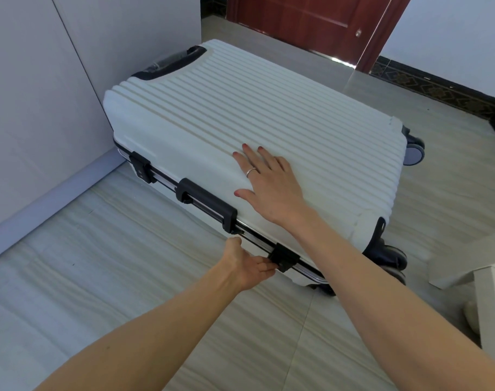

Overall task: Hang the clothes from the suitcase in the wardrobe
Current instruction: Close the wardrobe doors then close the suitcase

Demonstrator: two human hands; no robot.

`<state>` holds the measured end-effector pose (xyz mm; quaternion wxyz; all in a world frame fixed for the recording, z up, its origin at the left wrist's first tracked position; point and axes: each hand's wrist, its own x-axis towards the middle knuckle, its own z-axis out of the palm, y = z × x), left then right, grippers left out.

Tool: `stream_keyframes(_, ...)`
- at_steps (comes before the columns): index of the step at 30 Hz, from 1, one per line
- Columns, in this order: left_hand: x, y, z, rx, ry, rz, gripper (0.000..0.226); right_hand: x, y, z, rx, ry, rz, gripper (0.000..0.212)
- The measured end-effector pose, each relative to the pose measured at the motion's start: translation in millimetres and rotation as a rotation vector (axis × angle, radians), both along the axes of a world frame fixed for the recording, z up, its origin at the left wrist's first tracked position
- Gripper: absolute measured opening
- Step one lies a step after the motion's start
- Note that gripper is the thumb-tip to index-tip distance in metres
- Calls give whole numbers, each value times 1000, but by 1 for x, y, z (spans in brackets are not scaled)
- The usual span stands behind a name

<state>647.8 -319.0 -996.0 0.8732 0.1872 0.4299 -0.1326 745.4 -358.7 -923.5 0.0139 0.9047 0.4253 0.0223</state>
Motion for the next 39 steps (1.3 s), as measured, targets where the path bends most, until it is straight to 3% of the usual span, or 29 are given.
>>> stream_keyframes(10,8,-7,-13,-34,-21,36,63,0,-5,-4,4,-8,39,67)
stream_keyframes(15,6,2,-12,-44,-40,-66,65,3,-5,-2,12,0,41,67)
stream_keyframes(20,-1,30,-9,196,74,-115,51,-2,-5,-2,26,9,23,65)
stream_keyframes(26,-19,88,-13,734,229,-2,40,-9,-26,-1,58,56,46,63)
stream_keyframes(31,-24,140,7,839,267,332,29,-20,-29,8,282,9,-22,54)
stream_keyframes(34,-27,153,16,846,272,411,25,-22,-4,18,226,-104,-30,57)
stream_keyframes(39,-40,167,29,886,175,383,37,-38,82,25,50,7,96,64)
